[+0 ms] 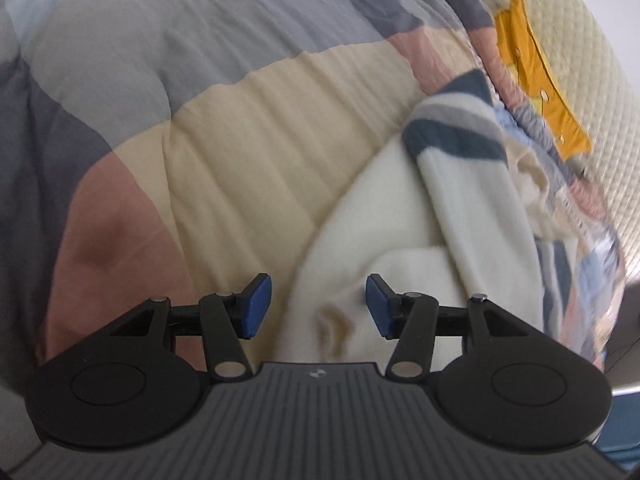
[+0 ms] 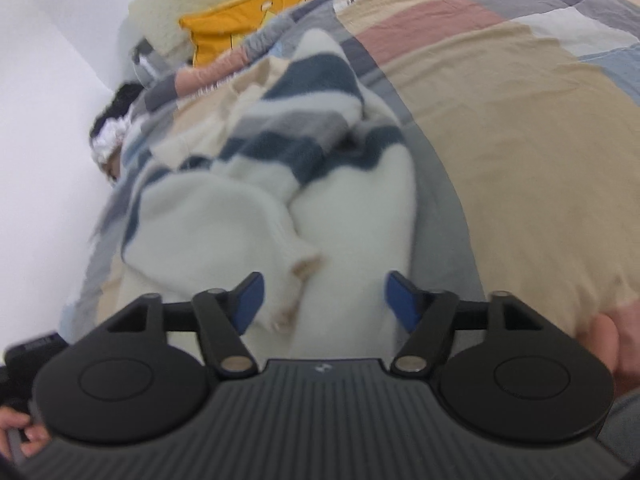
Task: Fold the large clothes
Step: 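Grasp the sweater hem with both tools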
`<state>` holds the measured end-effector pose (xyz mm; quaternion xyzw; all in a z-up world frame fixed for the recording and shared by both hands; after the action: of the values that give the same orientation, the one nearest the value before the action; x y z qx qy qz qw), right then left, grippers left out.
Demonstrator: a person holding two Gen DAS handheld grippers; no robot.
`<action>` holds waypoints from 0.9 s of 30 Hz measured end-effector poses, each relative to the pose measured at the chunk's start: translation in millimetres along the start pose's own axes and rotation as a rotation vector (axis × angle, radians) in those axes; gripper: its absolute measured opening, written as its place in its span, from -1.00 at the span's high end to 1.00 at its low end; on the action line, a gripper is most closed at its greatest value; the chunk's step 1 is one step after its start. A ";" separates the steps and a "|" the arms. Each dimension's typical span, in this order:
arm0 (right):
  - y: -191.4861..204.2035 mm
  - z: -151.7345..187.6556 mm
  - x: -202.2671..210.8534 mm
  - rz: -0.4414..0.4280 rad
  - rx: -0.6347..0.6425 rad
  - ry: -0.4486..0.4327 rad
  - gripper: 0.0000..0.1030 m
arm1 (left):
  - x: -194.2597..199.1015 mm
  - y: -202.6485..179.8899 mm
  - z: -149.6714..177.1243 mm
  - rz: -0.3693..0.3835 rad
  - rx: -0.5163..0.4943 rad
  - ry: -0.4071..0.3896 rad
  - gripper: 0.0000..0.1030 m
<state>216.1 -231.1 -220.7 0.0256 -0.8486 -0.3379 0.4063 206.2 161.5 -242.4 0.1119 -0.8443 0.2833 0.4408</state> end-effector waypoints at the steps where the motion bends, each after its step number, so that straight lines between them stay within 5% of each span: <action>1: -1.3 3.9 0.1 0.010 0.006 0.017 -0.40 | 2.7 -5.9 2.5 0.007 -0.030 0.008 -0.13; 7: -17.4 22.8 -7.0 0.061 -0.038 0.128 -0.41 | 11.7 -22.3 19.9 0.037 -0.151 0.057 -0.34; 14: -19.0 49.6 -32.4 -0.002 -0.151 0.341 -0.44 | -6.7 -17.4 29.1 -0.013 -0.156 0.139 -0.44; 18: 0.1 50.3 -25.1 -0.113 -0.121 0.325 -0.42 | -11.5 -18.1 31.8 -0.021 -0.170 0.161 -0.44; 19: 5.0 48.5 -20.8 -0.147 -0.111 0.307 -0.27 | -11.3 -19.5 33.5 -0.014 -0.179 0.166 -0.44; 22: 22.9 42.9 -1.6 -0.264 -0.058 0.216 -0.26 | -11.5 -29.0 41.4 0.034 -0.218 0.203 -0.44; 27: 21.4 43.7 -2.2 -0.253 -0.065 0.220 -0.25 | -11.5 -46.1 52.7 0.048 -0.330 0.236 -0.44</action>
<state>191.6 -189.7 -228.7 0.1558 -0.7777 -0.4085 0.4516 197.3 92.8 -258.0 -0.0162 -0.8242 0.1628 0.5422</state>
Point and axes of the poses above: each gripper's, at about its wrist camera, not at the fingertips, and x roughly against the way its jaws point, y to its left, z to its underside, the point moved 10 cm from there along -x, roughly the way its jaws point, and after that the axes turned 14 degrees about -x, right-handed, at the moved point
